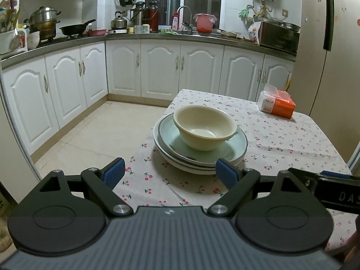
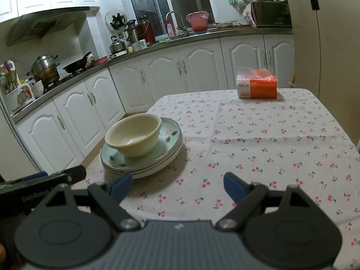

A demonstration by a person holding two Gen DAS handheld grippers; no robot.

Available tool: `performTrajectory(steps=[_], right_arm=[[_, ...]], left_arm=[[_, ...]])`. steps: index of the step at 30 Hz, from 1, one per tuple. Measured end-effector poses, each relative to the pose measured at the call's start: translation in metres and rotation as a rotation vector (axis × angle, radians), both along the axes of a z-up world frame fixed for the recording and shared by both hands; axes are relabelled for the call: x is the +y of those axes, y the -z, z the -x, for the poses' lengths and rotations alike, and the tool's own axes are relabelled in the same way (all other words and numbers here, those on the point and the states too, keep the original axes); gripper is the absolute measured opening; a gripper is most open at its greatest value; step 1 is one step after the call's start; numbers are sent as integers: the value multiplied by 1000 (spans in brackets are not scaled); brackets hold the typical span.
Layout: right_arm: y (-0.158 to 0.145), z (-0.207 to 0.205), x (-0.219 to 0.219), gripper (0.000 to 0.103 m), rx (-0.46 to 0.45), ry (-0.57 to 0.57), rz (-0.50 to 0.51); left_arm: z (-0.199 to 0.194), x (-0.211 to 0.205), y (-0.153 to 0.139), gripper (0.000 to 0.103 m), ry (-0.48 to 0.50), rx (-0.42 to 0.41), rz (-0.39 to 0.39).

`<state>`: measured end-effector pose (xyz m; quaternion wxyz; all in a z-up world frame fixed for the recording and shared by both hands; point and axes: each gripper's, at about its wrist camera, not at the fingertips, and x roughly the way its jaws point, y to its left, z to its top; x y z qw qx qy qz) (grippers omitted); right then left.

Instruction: Organize plates and bowls

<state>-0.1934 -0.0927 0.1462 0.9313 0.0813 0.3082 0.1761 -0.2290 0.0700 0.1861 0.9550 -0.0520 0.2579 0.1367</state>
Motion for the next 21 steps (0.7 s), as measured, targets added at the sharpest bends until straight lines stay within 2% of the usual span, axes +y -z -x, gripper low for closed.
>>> performTrajectory(steps=[21], right_arm=[[5,-2,-2,88,20,-4,-10]], left_arm=[[-3,-1,3,103,12,11,5]])
